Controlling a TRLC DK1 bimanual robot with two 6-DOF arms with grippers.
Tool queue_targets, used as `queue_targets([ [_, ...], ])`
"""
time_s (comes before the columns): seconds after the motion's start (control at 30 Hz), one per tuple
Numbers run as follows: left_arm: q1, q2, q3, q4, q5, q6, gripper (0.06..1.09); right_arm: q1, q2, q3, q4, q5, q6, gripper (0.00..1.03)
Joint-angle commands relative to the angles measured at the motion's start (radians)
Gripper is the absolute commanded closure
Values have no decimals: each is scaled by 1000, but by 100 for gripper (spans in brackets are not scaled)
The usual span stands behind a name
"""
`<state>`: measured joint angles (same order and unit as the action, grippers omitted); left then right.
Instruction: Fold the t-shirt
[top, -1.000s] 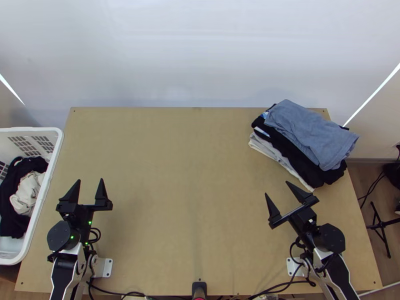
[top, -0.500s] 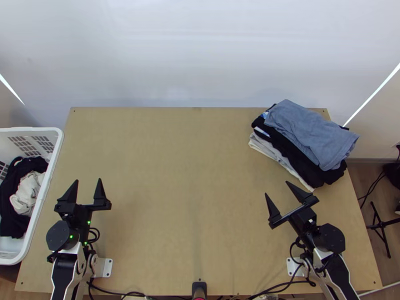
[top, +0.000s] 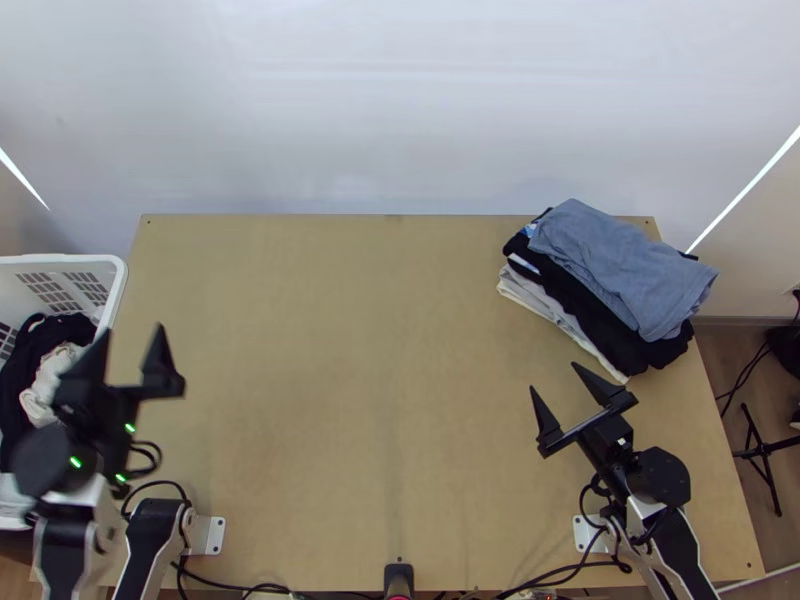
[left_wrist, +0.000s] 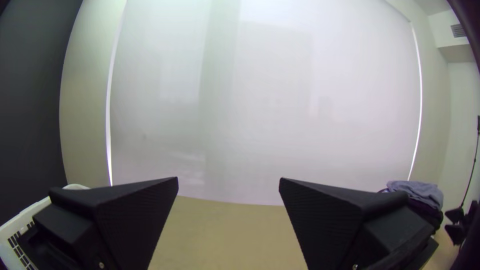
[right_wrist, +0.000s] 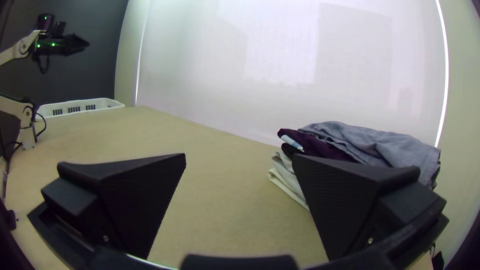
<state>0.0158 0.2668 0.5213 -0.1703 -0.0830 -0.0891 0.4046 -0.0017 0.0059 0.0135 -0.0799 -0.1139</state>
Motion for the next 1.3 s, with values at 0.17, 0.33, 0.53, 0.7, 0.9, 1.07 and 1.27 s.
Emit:
queue_targets([
  [0.17, 489, 548, 600, -176, -14, 98, 10, 0, 0, 0, 0, 0, 0, 4],
  [0.33, 826, 922, 752, -109, 88, 239, 10, 0, 0, 0, 0, 0, 0, 4],
  [0.53, 977, 1405, 1040, -222, 88, 419, 10, 0, 0, 0, 0, 0, 0, 4],
  [0.7, 1029, 1697, 1244, -370, 169, 500, 10, 0, 0, 0, 0, 0, 0, 4],
  [0.9, 1036, 1957, 1372, -505, 170, 601, 10, 0, 0, 0, 0, 0, 0, 4],
  [1.07, 1038, 2100, 1405, -572, 123, 666, 10, 0, 0, 0, 0, 0, 0, 4],
  [1.27, 1032, 2211, 1416, -505, 100, 666, 10, 0, 0, 0, 0, 0, 0, 4],
])
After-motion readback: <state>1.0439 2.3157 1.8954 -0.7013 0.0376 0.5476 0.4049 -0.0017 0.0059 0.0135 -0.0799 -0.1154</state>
